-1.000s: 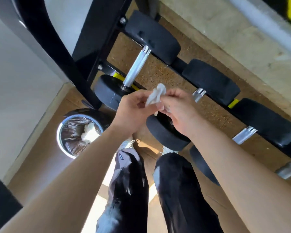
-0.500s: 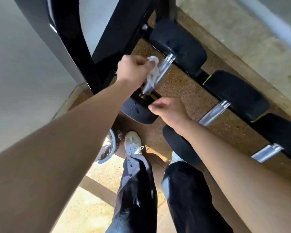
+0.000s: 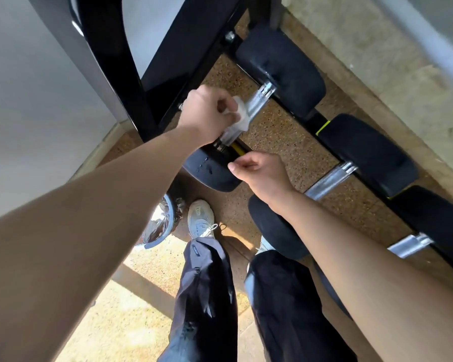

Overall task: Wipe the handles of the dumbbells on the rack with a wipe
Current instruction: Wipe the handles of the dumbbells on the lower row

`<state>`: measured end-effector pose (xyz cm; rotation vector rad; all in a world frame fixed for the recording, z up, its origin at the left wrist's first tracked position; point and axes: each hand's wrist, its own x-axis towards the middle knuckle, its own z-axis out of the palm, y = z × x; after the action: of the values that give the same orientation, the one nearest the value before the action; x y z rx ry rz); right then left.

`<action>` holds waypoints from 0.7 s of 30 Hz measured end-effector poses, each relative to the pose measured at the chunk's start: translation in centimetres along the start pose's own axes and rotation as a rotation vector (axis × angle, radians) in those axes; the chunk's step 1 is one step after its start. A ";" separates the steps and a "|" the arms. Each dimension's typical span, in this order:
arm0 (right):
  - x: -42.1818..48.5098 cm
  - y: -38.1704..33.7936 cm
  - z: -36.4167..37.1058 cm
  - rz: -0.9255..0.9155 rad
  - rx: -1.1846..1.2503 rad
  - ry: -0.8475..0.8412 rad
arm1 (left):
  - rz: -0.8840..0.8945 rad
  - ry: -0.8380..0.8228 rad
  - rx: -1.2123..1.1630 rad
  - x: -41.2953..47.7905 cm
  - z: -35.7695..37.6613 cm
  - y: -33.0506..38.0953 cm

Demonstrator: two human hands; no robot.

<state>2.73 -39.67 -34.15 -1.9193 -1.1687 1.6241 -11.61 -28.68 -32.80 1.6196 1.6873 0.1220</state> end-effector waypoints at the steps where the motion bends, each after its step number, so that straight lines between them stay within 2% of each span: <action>1: 0.0 0.1 -0.1 0.000 0.001 -0.002 | 0.029 0.034 -0.045 -0.2 0.5 0.6; 3: 0.1 0.1 -0.1 0.009 0.001 -0.010 | 0.041 0.066 -0.012 -0.7 1.6 1.4; 5: 0.0 0.3 -0.3 0.034 0.049 -0.021 | 0.013 0.030 0.122 -1.3 2.0 1.3; 8: -0.1 0.4 -0.8 0.073 0.138 -0.012 | -0.055 -0.159 0.411 -2.3 1.2 0.8; 9: -0.2 0.5 -0.9 0.079 0.145 0.011 | -0.053 -0.214 0.433 -2.4 0.8 0.5; 13: -0.3 -0.3 -1.7 0.034 0.247 0.121 | 0.030 -0.370 0.100 -1.9 -0.9 -0.2; 15: -0.2 -1.3 -1.8 -0.054 0.336 0.084 | 0.080 -0.449 -0.020 -1.7 -1.9 0.1; 17: 0.3 -2.1 -1.6 -0.136 0.293 0.057 | 0.110 -0.519 -0.127 -1.5 -2.7 0.6; 19: 1.0 -2.8 -1.2 -0.189 0.163 0.077 | 0.121 -0.506 -0.175 -1.1 -3.6 0.8; 21: 2.1 -2.8 -0.8 -0.212 0.023 0.136 | 0.143 -0.368 -0.099 -0.4 -4.2 0.5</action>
<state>2.47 -36.20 -33.22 -1.7929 -1.2449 1.3688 -13.65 -27.12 -29.47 1.5769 1.2680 -0.0223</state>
